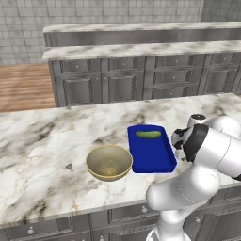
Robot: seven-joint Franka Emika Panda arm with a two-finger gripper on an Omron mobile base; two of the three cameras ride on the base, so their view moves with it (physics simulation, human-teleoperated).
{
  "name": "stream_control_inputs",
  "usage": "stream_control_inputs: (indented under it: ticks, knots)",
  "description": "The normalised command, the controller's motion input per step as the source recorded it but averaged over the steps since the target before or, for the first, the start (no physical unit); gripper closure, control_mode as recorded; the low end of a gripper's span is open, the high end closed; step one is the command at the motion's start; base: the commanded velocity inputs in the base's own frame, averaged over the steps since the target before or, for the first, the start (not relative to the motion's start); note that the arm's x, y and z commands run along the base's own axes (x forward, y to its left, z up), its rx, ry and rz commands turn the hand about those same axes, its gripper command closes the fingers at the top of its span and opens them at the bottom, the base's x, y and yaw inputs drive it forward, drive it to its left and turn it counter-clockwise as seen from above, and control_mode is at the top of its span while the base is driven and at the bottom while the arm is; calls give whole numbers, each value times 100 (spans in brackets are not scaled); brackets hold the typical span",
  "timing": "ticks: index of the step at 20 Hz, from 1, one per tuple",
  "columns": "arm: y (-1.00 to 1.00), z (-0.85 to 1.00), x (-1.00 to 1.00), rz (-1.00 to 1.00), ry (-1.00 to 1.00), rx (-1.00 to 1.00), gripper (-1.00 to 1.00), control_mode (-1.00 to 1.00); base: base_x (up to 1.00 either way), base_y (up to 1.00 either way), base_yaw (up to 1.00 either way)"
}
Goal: Place the two vegetables and bowl onto the tray for setting up a vegetable dip station.
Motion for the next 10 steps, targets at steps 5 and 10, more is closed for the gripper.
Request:
stream_control_inputs:
  ticks: [5,10]
  knots:
    - [0,-4,0,0,0,0,100,-100,0,0,0]
    - [0,0,0,0,0,0,100,-100,0,0,0]
